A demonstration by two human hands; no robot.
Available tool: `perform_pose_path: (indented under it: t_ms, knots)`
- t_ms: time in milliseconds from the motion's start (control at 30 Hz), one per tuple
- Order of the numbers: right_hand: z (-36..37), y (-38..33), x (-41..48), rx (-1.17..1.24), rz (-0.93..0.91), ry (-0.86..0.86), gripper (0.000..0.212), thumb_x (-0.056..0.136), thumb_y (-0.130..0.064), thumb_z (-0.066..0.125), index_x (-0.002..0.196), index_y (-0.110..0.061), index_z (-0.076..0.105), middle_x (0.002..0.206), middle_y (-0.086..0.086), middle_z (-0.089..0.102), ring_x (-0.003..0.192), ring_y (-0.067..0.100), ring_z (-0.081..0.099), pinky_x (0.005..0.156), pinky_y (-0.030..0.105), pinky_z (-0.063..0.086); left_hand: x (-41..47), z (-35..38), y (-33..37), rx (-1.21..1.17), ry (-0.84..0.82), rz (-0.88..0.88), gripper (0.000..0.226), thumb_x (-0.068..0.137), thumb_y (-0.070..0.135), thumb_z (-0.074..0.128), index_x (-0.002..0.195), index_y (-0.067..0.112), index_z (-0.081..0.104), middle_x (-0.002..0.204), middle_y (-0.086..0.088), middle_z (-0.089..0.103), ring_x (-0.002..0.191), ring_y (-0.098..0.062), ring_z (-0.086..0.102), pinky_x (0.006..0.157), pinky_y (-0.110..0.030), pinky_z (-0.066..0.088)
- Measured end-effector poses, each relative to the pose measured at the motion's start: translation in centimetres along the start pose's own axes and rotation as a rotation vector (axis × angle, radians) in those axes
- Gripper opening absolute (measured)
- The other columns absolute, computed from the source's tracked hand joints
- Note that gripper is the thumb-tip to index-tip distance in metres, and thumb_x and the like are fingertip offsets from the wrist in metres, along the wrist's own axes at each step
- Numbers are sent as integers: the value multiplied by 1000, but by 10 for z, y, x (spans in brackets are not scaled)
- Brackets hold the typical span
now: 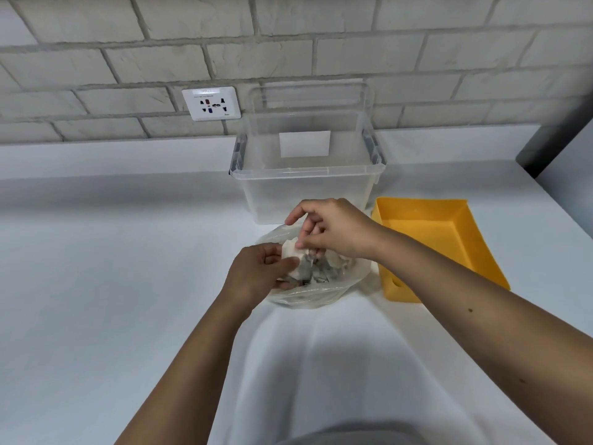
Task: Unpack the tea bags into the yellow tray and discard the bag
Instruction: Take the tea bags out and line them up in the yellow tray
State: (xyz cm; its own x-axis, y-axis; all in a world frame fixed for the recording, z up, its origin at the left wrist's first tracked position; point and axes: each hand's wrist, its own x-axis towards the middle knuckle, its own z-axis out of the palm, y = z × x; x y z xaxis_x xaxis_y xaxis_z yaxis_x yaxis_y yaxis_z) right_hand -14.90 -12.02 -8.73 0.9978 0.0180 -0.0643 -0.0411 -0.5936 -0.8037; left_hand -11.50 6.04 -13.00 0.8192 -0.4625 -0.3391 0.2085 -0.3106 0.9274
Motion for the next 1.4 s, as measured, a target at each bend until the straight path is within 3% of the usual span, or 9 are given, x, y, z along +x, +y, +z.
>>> perform_pose_path:
  t_ms: [133,233,367,500,667,867,1000,1133,1400]
  knots:
    - [9,19,-4,41,18,155,17,89,-1,65,104,-8,70,85,5,70,65,16,70,65,22,57,8,-18,-7,204,272,115,5,86,16,69,82,18,72,73,-2,72,65,-18,71,77,-42,61]
    - [26,33,-4,-182,67,66,17,89,-4,64,100,-11,74,86,0,73,70,10,68,65,12,51,8,-26,-6,244,328,132,7,88,18,67,82,20,69,75,2,72,65,-17,72,80,-45,60]
    - [52,40,2,-426,128,0,14,87,-15,67,97,-17,76,97,1,73,93,17,64,82,28,52,9,-27,-7,218,325,123,5,87,18,67,83,19,70,77,3,72,65,-16,71,81,-48,59]
    - [61,41,5,-540,226,-7,17,83,-30,71,91,-15,73,94,5,69,92,25,63,79,39,55,12,-25,-8,191,334,101,5,88,18,67,84,17,70,80,0,72,62,-12,70,80,-46,60]
    - [57,45,-4,-596,242,-17,18,81,-40,70,81,-22,68,93,-1,64,87,21,62,68,30,51,8,-20,-8,181,344,102,5,88,18,67,86,16,70,82,-3,72,67,-14,71,79,-42,61]
    - [16,30,-27,-282,93,65,21,76,-21,76,74,-25,55,72,-10,61,71,11,59,61,26,45,4,-17,-10,117,329,113,8,92,17,63,89,14,71,88,-13,72,81,-27,71,71,-31,61]
    - [-9,18,-40,-359,-10,21,15,75,-17,73,79,-24,61,73,-10,65,71,3,61,62,20,47,5,-14,-7,88,287,145,8,93,16,64,91,15,71,87,-15,71,81,-25,70,69,-28,60]
    - [-16,13,-42,-375,-56,-39,7,82,-21,71,88,-23,70,76,-9,67,74,4,61,64,15,46,6,-6,-4,70,214,169,9,94,15,64,92,15,73,81,-12,71,74,-18,67,73,-32,61]
    - [-3,14,-20,-471,-155,20,20,94,-21,60,110,-23,71,104,-7,63,99,12,59,85,30,47,1,13,-12,154,104,143,17,97,20,61,89,11,72,80,-15,68,74,-25,68,73,-33,62]
